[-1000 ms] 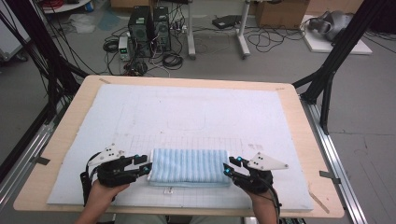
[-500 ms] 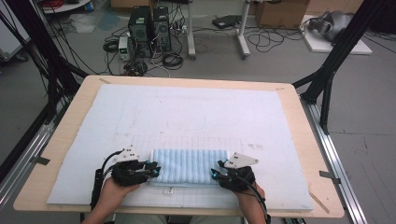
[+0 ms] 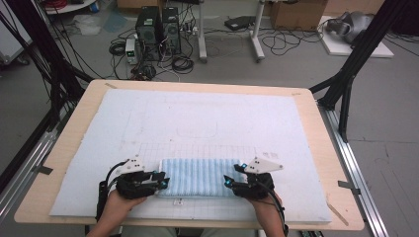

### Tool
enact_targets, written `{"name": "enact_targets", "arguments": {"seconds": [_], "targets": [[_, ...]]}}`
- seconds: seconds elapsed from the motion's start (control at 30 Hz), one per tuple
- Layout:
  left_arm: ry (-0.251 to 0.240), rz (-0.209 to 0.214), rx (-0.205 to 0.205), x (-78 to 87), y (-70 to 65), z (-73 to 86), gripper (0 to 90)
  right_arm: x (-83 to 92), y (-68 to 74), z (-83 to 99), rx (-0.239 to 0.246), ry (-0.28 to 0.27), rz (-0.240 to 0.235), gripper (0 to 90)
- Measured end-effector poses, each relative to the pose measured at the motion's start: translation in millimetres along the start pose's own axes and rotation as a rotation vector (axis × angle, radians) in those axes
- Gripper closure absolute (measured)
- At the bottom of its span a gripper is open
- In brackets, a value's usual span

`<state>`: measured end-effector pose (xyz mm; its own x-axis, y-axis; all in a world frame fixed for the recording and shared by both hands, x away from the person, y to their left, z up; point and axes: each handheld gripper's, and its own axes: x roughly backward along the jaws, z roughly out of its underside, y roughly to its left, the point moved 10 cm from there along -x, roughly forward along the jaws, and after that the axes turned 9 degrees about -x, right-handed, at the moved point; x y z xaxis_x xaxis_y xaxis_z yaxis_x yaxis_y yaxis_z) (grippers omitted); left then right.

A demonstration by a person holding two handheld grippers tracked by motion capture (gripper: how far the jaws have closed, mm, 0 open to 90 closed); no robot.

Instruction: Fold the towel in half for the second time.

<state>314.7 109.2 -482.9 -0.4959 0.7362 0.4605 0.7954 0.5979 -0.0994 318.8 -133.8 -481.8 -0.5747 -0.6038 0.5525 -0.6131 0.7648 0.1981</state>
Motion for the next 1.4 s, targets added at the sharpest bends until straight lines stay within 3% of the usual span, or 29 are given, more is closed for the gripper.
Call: {"name": "enact_targets", "arguments": {"seconds": [0.17,0.2,0.4,0.67,0.8,0.87,0.93,1.07,1.17,1.23,1.3,1.4], "targets": [[-0.046,-0.082,0.034,-10.7,27.2,-16.1,71.9,-16.0,-14.2,-10.5,-0.012,0.035,0.052,65.9],[-0.031,-0.093,0.045,-14.4,31.5,-14.8,74.6,-19.7,-16.2,-10.7,-0.011,0.043,0.06,67.9],[0.088,-0.139,0.04,-30.1,38.5,1.8,80.0,-32.7,-27.1,-0.3,-0.023,0.097,0.105,68.0],[0.098,-0.139,0.022,-30.2,37.3,4.0,79.8,-26.1,-32.3,7.5,-0.044,0.064,0.107,61.3],[0.049,-0.125,0.008,-25.0,38.0,-1.9,65.0,-14.5,-30.7,4.5,-0.046,0.013,0.099,49.2],[0.006,-0.109,-0.024,-21.0,36.5,-7.2,64.9,-6.5,-31.4,3.3,-0.038,-0.016,0.1,41.4],[-0.034,-0.11,-0.032,-16.5,37.4,-12.6,62.6,-0.1,-34.5,3.2,-0.044,-0.037,0.101,32.5],[-0.126,-0.123,-0.04,-5.7,39.7,-24.3,43.4,12.6,-45.1,5.9,-0.069,-0.053,0.133,20.0],[-0.162,-0.161,-0.017,1.2,44.7,-29.0,26.6,24.7,-51.8,6.2,-0.064,-0.086,0.17,14.6],[-0.178,-0.199,-0.027,5.4,47.9,-30.7,16.7,31.4,-56.6,6.9,-0.059,-0.104,0.188,11.7],[-0.214,-0.196,-0.014,10.6,49.8,-33.1,15.5,37.7,-60.5,8.4,-0.058,-0.111,0.192,11.7],[-0.223,-0.201,-0.019,15.4,50.9,-33.5,15.6,45.9,-65.8,10.1,-0.064,-0.121,0.193,11.7]]}}
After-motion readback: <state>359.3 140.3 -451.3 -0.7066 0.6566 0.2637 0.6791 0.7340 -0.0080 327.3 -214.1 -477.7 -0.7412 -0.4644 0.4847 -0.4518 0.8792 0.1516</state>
